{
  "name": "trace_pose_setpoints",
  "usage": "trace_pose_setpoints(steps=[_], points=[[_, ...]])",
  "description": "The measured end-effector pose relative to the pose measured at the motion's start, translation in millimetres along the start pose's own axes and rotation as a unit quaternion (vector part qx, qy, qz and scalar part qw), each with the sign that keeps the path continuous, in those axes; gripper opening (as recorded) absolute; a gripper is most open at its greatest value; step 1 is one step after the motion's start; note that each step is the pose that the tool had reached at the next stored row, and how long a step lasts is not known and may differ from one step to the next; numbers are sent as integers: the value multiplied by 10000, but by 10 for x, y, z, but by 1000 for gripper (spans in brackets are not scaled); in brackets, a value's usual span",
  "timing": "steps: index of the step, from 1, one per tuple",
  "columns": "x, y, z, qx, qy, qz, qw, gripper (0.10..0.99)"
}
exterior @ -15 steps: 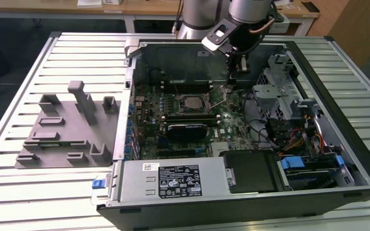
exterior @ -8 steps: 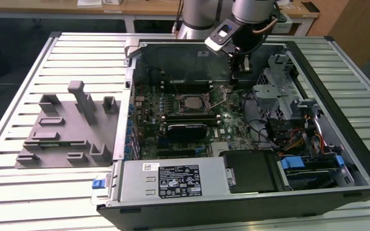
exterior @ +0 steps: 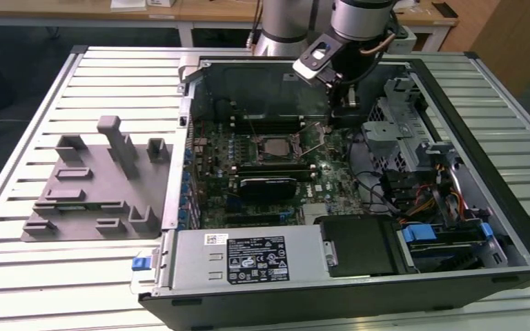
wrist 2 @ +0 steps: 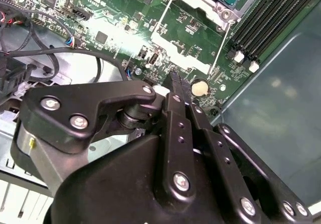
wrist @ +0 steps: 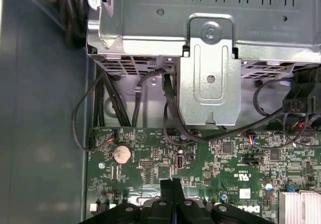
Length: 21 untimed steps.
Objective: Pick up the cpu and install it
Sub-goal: 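Close the cpu cover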
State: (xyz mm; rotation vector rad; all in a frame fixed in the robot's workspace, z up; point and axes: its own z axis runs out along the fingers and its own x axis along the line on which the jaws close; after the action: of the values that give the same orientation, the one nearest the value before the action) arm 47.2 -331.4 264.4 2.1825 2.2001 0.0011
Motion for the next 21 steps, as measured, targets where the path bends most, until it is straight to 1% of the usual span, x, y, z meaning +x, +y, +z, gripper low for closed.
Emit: trace_pose_setpoints(steps=[10, 21], points=[[2, 47, 78, 1, -37, -1, 10000, 106], [6, 76, 229, 1, -47, -1, 10000, 106]])
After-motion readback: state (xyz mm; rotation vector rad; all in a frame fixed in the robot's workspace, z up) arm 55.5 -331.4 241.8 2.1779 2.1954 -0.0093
